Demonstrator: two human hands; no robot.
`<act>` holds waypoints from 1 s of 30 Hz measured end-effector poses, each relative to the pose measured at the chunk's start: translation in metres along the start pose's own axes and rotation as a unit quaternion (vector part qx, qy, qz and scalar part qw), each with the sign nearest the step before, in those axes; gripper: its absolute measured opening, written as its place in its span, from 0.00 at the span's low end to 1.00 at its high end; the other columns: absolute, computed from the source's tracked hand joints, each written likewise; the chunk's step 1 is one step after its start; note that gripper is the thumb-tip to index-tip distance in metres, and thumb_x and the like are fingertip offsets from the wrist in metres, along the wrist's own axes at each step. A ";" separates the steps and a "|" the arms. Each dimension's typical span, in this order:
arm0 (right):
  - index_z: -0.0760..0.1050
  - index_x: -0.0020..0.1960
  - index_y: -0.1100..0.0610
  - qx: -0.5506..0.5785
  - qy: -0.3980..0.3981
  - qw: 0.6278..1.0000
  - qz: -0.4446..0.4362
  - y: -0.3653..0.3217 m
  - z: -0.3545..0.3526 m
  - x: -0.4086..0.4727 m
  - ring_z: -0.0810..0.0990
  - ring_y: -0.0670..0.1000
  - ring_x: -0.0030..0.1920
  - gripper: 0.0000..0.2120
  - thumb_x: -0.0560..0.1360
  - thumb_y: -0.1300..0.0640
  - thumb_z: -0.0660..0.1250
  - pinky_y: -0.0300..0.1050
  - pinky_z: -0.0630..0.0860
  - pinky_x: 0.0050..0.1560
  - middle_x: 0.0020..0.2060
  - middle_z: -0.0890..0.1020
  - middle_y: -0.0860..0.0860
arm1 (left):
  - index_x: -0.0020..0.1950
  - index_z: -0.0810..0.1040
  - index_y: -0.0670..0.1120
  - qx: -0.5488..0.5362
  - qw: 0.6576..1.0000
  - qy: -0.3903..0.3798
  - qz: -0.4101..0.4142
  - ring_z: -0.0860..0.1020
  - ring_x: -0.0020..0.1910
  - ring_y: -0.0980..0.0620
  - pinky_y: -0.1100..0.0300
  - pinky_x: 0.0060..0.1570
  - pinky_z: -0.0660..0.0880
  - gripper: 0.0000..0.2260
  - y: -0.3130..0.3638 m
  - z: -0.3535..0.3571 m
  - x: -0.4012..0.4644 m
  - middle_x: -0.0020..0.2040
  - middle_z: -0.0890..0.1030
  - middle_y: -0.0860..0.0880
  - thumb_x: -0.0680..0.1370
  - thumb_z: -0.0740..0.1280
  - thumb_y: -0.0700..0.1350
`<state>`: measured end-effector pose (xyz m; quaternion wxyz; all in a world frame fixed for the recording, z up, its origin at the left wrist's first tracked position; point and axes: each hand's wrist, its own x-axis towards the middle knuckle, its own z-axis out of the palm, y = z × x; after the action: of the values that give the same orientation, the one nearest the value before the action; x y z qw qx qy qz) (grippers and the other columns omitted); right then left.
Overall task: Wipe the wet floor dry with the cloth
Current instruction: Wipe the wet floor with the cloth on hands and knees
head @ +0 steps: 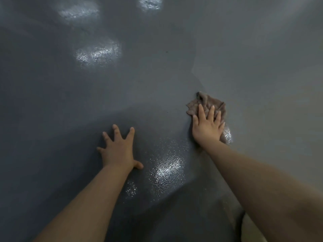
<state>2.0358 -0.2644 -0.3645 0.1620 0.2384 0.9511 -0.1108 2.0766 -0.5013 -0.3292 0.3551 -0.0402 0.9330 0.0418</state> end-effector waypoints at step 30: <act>0.53 0.76 0.42 -0.094 -0.049 0.917 -0.383 -0.137 0.041 -0.066 0.43 0.54 0.77 0.23 0.81 0.43 0.48 0.56 0.38 0.73 0.77 0.48 0.49 | 0.78 0.45 0.45 -0.249 0.964 0.093 0.014 0.45 0.77 0.45 0.50 0.73 0.49 0.44 -0.027 0.010 -0.006 0.78 0.44 0.42 0.73 0.72 0.41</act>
<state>2.0340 -0.4221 -0.3605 0.1754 -0.1665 0.9665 -0.0857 2.0907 -0.5270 -0.3336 0.2451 -0.1182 0.9226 0.2734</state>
